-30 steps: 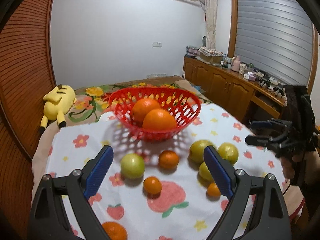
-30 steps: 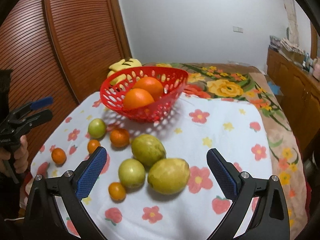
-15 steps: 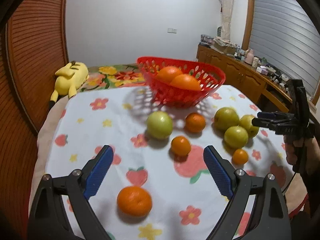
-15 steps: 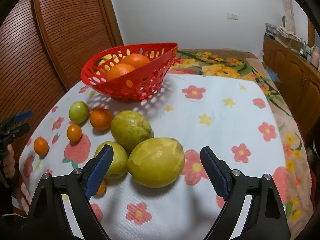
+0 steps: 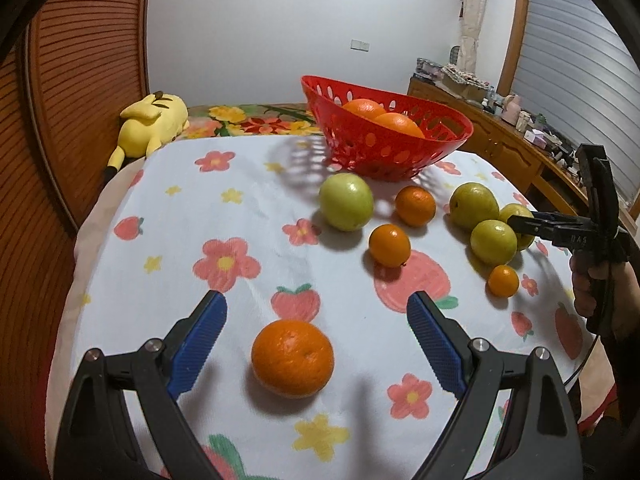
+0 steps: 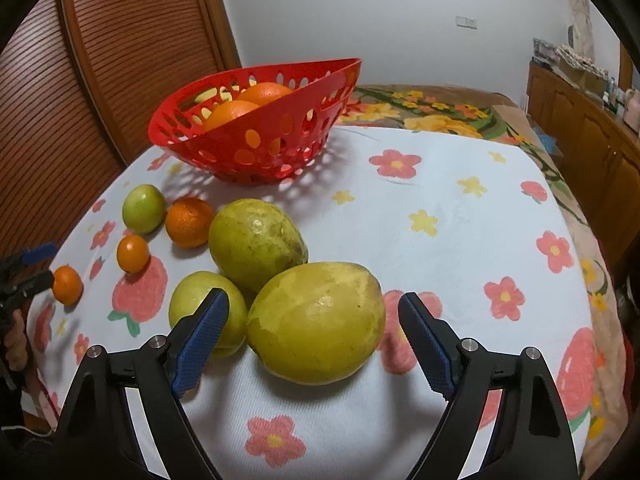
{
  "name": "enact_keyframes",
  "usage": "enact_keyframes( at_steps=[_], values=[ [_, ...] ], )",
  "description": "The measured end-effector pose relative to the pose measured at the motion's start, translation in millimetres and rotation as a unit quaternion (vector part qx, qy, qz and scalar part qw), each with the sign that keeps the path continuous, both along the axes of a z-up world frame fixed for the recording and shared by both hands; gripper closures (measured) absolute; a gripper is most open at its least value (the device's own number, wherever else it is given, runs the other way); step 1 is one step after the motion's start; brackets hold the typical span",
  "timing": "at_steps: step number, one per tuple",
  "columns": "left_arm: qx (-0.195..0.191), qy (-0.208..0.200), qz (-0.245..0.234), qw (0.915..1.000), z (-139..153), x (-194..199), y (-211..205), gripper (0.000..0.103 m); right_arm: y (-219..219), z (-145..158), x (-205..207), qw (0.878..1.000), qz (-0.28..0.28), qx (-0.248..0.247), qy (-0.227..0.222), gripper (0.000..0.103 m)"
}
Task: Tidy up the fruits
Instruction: 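Grasp a yellow pomelo with right gripper while left gripper grasps an orange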
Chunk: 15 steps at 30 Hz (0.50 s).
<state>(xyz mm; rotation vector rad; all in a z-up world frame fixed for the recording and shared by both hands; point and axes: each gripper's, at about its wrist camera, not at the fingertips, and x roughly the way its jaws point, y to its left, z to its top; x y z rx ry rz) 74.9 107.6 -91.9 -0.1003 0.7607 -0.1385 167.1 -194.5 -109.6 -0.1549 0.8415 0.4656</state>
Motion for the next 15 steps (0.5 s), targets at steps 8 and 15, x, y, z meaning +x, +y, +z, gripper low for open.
enact_keyframes(
  at_steps=[8,15],
  values=[
    [-0.003,0.011,0.002,0.9999,-10,0,3,0.011,-1,0,3,1.0,0.002,0.0,0.002,0.032],
    [-0.007,0.022,0.008,0.9997,-19,-1,12,0.011,0,2,-3,1.0,0.008,-0.025,-0.012,0.033]
  ],
)
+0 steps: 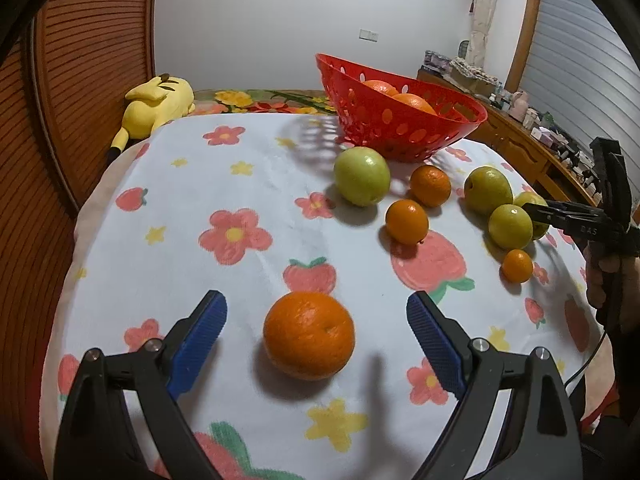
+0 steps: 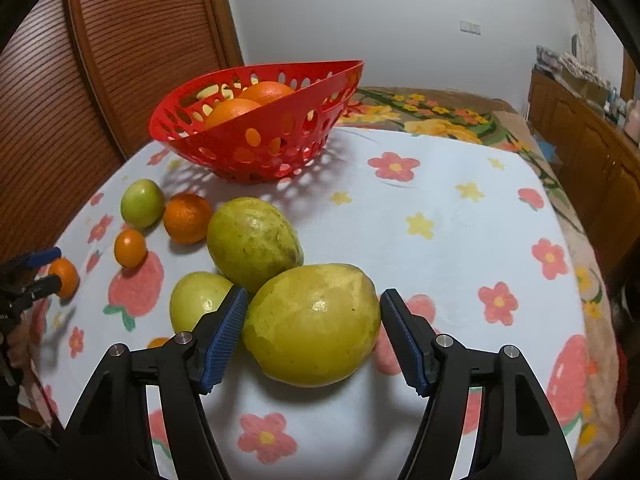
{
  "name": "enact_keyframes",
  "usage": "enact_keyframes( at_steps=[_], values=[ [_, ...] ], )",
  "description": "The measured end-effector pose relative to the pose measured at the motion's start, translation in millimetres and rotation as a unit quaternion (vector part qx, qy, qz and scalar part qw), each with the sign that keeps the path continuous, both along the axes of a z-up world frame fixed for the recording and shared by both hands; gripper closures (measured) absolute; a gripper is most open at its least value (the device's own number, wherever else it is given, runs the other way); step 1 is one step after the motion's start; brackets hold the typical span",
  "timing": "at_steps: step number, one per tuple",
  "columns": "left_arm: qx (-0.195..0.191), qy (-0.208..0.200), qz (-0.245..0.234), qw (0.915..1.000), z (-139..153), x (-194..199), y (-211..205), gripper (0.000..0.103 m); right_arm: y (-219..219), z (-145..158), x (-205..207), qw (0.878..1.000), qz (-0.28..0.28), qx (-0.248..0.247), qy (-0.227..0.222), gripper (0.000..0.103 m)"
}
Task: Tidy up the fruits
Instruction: 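Grasp a yellow pomelo with right gripper while left gripper grasps an orange, then carry the pomelo and the orange over the red basket with both grippers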
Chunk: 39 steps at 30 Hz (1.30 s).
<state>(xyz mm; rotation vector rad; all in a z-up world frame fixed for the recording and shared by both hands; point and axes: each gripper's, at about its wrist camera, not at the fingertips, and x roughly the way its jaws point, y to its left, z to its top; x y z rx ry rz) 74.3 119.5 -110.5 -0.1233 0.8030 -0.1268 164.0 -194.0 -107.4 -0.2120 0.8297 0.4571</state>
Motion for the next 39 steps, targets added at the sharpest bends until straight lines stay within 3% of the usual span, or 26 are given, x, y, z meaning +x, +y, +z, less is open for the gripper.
enact_keyframes(
  at_steps=[6,13,17,20,22,39],
  values=[
    [-0.004,0.003,0.0,1.0,-4,-2,3,0.011,-7,0,-5,1.0,-0.005,-0.012,-0.006,0.033],
    [-0.024,0.008,-0.01,0.9996,-8,-2,6,0.032,-8,0,-6,1.0,-0.007,-0.008,-0.007,0.032],
    [-0.024,0.015,-0.008,0.9996,-12,-1,7,0.033,-9,0,-7,1.0,-0.008,-0.007,-0.006,0.032],
    [-0.026,0.015,-0.007,0.9995,-13,-1,7,0.044,-9,0,-6,1.0,-0.007,-0.007,-0.005,0.031],
    [-0.031,0.015,-0.009,0.9994,-14,-1,7,0.058,-9,-2,-5,1.0,-0.009,-0.01,-0.003,0.031],
    [-0.04,-0.022,-0.023,0.9987,15,16,-17,0.06,-15,-6,-9,1.0,-0.006,-0.005,0.005,0.031]
  ],
)
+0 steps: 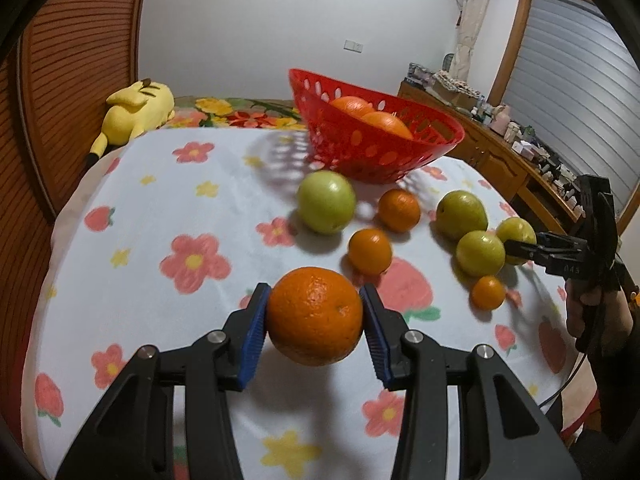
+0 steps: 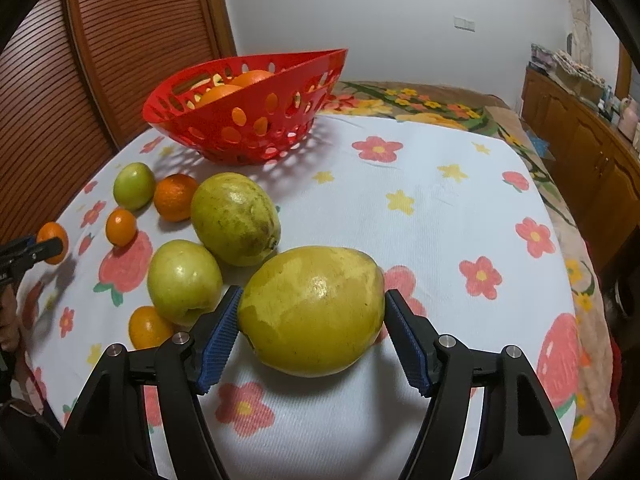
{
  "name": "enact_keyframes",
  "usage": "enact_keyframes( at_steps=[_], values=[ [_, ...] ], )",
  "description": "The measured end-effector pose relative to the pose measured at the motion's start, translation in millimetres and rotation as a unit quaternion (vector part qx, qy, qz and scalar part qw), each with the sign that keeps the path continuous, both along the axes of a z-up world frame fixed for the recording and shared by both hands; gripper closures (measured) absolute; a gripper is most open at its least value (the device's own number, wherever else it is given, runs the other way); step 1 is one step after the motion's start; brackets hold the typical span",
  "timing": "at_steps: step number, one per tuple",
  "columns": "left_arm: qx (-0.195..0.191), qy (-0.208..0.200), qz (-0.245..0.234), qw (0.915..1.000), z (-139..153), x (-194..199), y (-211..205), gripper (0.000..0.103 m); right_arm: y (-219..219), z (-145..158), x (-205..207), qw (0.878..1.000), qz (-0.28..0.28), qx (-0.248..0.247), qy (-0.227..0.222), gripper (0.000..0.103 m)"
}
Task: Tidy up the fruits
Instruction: 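Carry the pomelo and the orange over the red basket with both grippers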
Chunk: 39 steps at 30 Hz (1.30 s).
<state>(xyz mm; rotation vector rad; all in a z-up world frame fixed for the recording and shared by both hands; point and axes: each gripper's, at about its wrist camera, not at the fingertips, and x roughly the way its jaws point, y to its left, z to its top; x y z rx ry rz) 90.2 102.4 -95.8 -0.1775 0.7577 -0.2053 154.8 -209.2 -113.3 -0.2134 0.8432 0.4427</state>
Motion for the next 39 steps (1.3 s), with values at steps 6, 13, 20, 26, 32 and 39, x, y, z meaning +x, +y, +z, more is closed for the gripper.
enact_keyframes(
  at_steps=[6,13,20,26,32,39],
  values=[
    [0.0,-0.02,-0.012,0.9997,18,8,-13,0.06,4,16,-10,1.0,0.013,0.005,-0.017,0.031],
    [0.004,-0.05,-0.023,0.9985,45,18,-24,0.06,16,43,-19,0.998,0.034,0.009,-0.044,0.031],
    [0.006,-0.075,-0.034,0.9966,67,31,-33,0.06,29,66,-23,0.996,0.056,0.001,-0.066,0.031],
    [0.008,-0.082,-0.038,0.9958,76,48,-37,0.06,39,84,-11,0.994,0.073,-0.008,-0.077,0.031],
    [0.008,-0.083,-0.042,0.9956,79,70,-39,0.06,49,101,13,0.993,0.081,-0.017,-0.084,0.031],
    [0.018,-0.079,-0.049,0.9955,81,95,-47,0.06,67,118,45,0.99,0.096,-0.02,-0.097,0.031]
  ],
)
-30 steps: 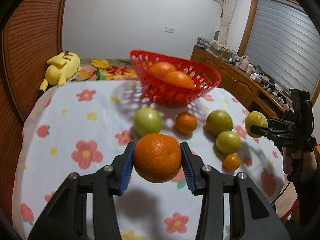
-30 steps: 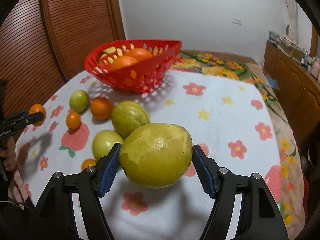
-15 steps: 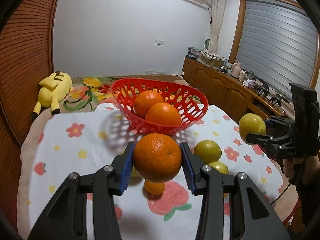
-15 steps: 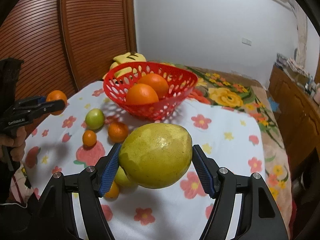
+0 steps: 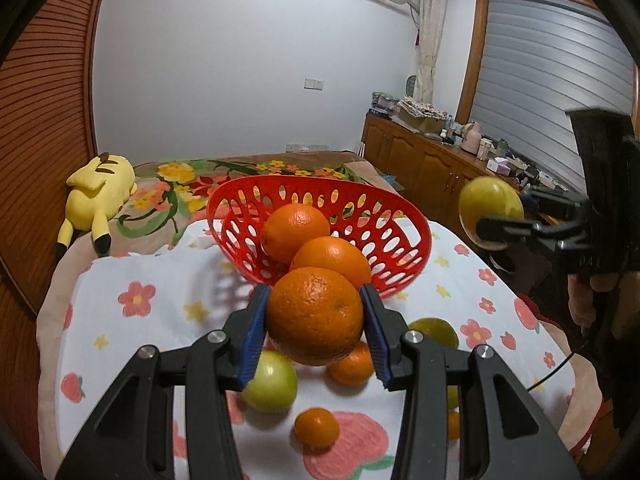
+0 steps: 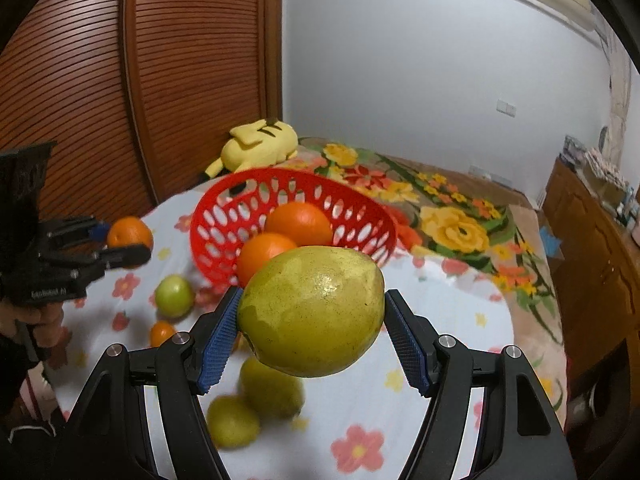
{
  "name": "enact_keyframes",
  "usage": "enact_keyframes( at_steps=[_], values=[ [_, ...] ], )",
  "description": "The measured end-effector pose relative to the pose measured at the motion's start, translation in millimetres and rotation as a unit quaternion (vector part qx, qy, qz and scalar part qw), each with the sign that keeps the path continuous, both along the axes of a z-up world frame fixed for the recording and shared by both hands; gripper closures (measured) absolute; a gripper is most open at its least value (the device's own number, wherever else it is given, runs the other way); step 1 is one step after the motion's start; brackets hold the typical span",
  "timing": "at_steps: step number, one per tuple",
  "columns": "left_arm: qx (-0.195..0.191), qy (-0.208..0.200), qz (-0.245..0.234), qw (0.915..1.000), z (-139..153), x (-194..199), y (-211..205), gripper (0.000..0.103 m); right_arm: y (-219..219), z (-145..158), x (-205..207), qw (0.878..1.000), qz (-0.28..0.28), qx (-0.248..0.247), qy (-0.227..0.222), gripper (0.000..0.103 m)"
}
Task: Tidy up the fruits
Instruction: 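Carry the pomelo and the orange over the red basket with both grippers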
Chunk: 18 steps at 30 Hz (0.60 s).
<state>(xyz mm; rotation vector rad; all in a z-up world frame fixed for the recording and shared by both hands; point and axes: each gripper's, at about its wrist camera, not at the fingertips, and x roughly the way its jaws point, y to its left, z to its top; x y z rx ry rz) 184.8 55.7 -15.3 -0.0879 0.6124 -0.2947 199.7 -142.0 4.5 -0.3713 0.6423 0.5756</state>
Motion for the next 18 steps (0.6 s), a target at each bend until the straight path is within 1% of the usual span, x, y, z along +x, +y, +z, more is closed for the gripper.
enact_keyframes(
  at_steps=[3,7,18],
  values=[
    [0.004,0.0,-0.004,1.0,1,10,-1,0.06,8,3,14,1.0,0.008,0.0,-0.001,0.031],
    [0.008,0.001,-0.006,0.9999,1,23,-4,0.06,19,-1,31,1.0,0.013,-0.007,0.002,0.031],
    [0.014,0.015,-0.013,0.9997,-5,52,-7,0.06,39,-34,73,0.998,0.025,-0.047,0.03,0.031]
  ],
)
